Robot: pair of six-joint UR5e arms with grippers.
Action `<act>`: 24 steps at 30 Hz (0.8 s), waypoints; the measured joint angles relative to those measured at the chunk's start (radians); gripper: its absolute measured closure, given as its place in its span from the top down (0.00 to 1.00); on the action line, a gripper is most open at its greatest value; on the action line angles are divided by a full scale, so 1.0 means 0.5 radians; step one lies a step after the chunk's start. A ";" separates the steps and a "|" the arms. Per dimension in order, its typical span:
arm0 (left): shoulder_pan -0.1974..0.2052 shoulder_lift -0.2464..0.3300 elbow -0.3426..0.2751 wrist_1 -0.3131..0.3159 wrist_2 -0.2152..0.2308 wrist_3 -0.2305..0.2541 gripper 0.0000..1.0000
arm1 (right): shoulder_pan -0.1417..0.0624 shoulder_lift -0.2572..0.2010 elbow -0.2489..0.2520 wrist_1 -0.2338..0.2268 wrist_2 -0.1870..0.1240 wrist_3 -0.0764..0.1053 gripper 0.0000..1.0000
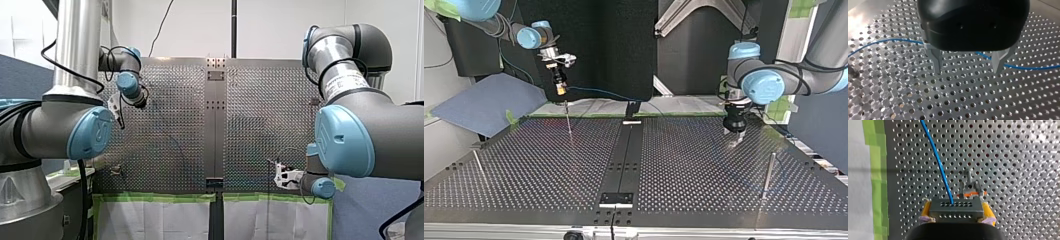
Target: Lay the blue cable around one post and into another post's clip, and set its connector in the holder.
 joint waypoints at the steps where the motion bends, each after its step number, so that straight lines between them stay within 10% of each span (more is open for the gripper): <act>1: 0.003 0.018 -0.019 -0.016 -0.011 0.002 0.99 | 0.000 0.000 0.000 0.001 -0.009 0.000 0.00; 15: 0.054 0.244 0.037 -0.240 -0.186 0.175 0.99 | -0.016 0.000 0.000 0.009 -0.018 0.009 0.00; 24: 0.077 0.413 0.206 -0.408 -0.242 0.242 0.99 | -0.050 0.000 0.000 0.023 0.091 0.035 0.00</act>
